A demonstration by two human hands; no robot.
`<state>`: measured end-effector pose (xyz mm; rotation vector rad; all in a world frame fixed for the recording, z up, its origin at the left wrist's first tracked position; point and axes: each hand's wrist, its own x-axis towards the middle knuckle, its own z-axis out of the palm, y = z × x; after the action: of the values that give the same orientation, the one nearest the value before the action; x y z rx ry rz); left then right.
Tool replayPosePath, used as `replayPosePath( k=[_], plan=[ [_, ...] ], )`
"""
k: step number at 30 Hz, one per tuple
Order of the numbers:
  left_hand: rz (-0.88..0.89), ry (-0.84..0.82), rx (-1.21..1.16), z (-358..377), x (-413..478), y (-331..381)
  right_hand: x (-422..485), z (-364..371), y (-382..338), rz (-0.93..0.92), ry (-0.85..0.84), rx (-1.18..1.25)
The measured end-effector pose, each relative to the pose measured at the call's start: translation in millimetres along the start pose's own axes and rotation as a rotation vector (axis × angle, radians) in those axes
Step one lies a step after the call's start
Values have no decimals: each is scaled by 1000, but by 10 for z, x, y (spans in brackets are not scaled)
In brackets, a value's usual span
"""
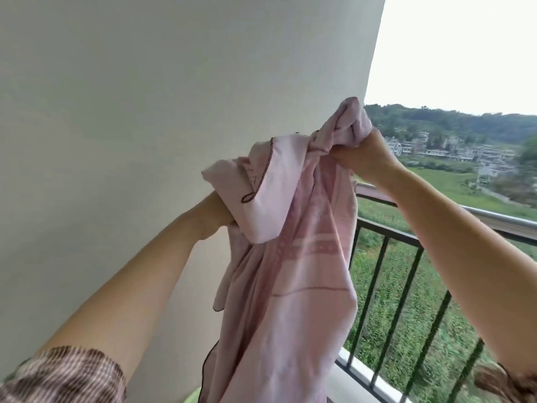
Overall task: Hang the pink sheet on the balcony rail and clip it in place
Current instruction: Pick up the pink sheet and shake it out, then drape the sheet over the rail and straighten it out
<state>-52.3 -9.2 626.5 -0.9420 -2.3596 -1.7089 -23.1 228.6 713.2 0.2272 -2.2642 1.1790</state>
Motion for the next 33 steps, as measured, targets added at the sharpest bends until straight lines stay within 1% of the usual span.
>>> replayPosePath(
  k=[1,2,3,5,6,7,8,10,11,12,14,15,16,17,19,20,21,22,23,24,26,27,29,31,33],
  plan=[
    [31,43,-39,28,45,162,-24,-43,-75,-22,34,-98],
    [52,76,-87,64,87,282,-46,-96,-152,-11,-10,-134],
    [68,96,-150,111,117,441,-99,-151,-244,32,-127,-121],
    [108,55,-322,160,228,766,-270,-232,-360,141,-476,-28],
    [141,-22,-426,195,269,945,-357,-238,-365,152,-584,-84],
    [153,-85,-479,230,349,1083,-440,-197,-365,137,-585,-126],
    [149,-150,-480,269,428,1181,-457,-143,-300,92,-469,-113],
    [139,-166,-455,330,443,1351,-460,-118,-247,43,-97,37],
    [162,-207,-425,359,397,1336,-429,-163,-230,28,43,83],
    [190,-224,-388,372,349,1283,-387,-247,-224,28,116,74],
    [201,-171,-374,408,319,1068,-325,-441,-250,70,174,48],
    [198,-178,-384,421,237,861,-315,-540,-277,104,205,76],
    [137,-206,-352,472,104,570,-305,-622,-321,125,246,136],
    [59,-266,-265,559,-18,268,-275,-697,-370,147,287,206],
    [-150,-407,-30,945,-238,-409,-207,-843,-458,182,357,326],
    [-229,-426,102,1181,-281,-741,-163,-908,-496,199,381,365],
    [-246,-409,215,1431,-320,-1055,-124,-961,-542,214,396,396],
    [-222,-350,281,1663,-318,-1312,-86,-1004,-593,221,406,414],
    [-212,-290,296,1870,-276,-1492,-44,-1037,-639,223,416,435],
    [-220,-212,234,2017,-230,-1519,7,-1066,-668,224,423,465],
    [-274,-91,69,2143,-194,-1114,96,-1146,-685,234,442,542],
    [-309,-48,38,2144,-137,-857,137,-1219,-666,217,472,590],
    [-293,22,48,2043,107,-438,254,-1467,-574,123,597,623],
    [-219,103,49,1883,384,43,358,-1816,-425,14,746,469],
    [-106,203,25,1775,645,578,354,-2138,-245,-48,809,181]
  ],
)
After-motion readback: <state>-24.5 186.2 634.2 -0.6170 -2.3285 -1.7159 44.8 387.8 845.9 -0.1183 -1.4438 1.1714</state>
